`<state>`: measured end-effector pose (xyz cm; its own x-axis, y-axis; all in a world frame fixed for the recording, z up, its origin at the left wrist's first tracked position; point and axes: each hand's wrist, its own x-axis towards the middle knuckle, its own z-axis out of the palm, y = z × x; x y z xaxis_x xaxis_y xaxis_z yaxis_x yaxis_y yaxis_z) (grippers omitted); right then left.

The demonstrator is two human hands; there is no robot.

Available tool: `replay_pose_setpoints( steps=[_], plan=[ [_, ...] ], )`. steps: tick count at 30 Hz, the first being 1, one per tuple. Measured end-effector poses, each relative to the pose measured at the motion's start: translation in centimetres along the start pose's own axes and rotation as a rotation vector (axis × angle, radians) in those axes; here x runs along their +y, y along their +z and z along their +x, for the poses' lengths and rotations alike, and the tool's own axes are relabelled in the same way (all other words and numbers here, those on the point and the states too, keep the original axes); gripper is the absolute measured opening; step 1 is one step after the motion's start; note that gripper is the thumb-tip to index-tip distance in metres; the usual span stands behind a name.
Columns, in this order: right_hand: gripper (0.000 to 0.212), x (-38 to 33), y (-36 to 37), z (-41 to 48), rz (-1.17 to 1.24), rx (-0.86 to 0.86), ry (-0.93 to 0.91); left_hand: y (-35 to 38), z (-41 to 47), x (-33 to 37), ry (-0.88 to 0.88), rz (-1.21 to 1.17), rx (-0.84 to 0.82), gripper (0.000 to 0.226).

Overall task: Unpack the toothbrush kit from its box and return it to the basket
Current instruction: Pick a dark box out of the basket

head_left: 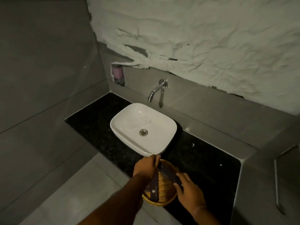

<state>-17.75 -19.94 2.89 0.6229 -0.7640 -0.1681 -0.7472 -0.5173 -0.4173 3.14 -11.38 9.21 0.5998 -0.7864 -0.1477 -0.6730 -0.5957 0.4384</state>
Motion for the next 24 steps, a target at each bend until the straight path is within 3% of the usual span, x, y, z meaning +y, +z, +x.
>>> replay_pose_setpoints(
  steps=[6, 10, 12, 15, 17, 20, 22, 24],
  plan=[
    [0.046, 1.5, -0.8, 0.6, 0.09, -0.034, -0.051, -0.5, 0.6, 0.7, -0.083, -0.388, -0.029, 0.052],
    [0.053, 1.5, -0.5, 0.4, 0.238, -0.015, -0.061, -1.3, -0.2, 1.2, -0.314, -1.015, -0.132, 0.068],
    [0.06, 0.9, -0.6, 0.4, 0.327, -0.026, -0.067, -1.2, -0.7, 1.3, -0.344, -1.137, -0.235, 0.064],
    [0.057, -0.6, -0.8, 0.5, 0.456, -0.087, -0.043, -0.2, -1.8, 1.9, -0.164, -1.088, -0.331, 0.043],
    [0.049, -1.9, -1.4, 0.7, 0.601, -0.162, 0.014, 0.7, -2.3, 2.2, -0.107, -1.023, -0.282, 0.033],
    [0.014, -3.5, -3.4, 1.1, 0.805, -0.065, 0.104, 0.6, -2.6, 2.4, -0.063, -0.871, -0.16, 0.031],
    [0.025, -4.3, -5.4, 1.5, 0.955, 0.037, 0.188, -0.4, -2.7, 2.4, -0.003, -0.662, -0.129, 0.042],
    [0.039, -5.3, -7.0, 2.0, 1.09, 0.02, 0.228, -1.5, -2.7, 2.4, 0.087, -0.416, -0.145, 0.056]
  ],
)
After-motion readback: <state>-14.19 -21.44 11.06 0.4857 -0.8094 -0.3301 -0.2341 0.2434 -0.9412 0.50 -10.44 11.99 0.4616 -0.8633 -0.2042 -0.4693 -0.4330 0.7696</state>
